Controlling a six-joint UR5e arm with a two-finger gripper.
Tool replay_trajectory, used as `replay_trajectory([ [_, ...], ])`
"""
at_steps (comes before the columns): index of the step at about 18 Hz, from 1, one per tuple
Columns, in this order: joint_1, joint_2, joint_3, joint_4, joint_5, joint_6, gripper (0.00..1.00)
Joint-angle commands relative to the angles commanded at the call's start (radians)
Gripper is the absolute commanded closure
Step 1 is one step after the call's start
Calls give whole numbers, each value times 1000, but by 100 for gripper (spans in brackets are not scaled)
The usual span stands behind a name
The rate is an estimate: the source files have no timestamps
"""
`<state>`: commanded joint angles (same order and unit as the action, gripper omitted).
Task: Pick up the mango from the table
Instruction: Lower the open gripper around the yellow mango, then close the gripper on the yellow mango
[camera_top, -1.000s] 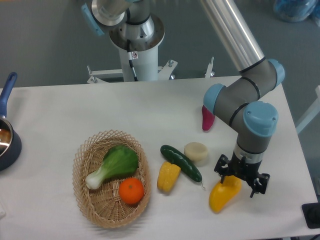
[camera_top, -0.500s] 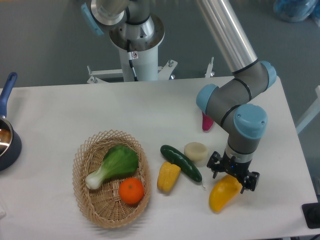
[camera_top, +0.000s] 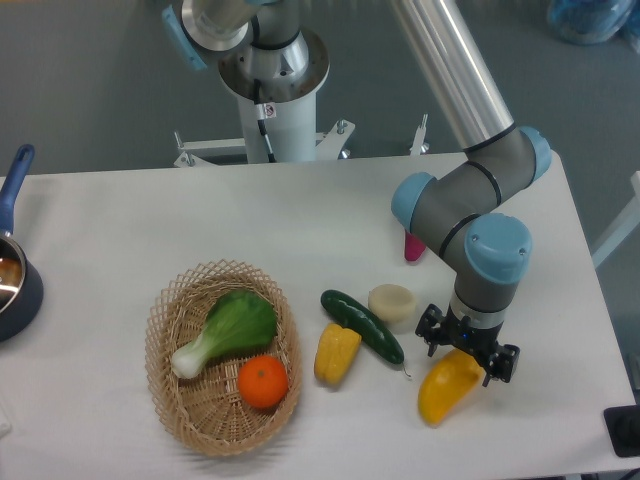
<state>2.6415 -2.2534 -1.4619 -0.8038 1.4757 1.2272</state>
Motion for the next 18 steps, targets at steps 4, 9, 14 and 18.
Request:
replay_trajectory([
  [4, 0, 0, 0, 0, 2, -2, 0],
  [9, -17, -8, 5, 2, 44, -2, 12],
  [14, -25, -11, 5, 3, 46, -2, 12],
  [18, -25, -9, 3, 5, 51, 0, 23],
])
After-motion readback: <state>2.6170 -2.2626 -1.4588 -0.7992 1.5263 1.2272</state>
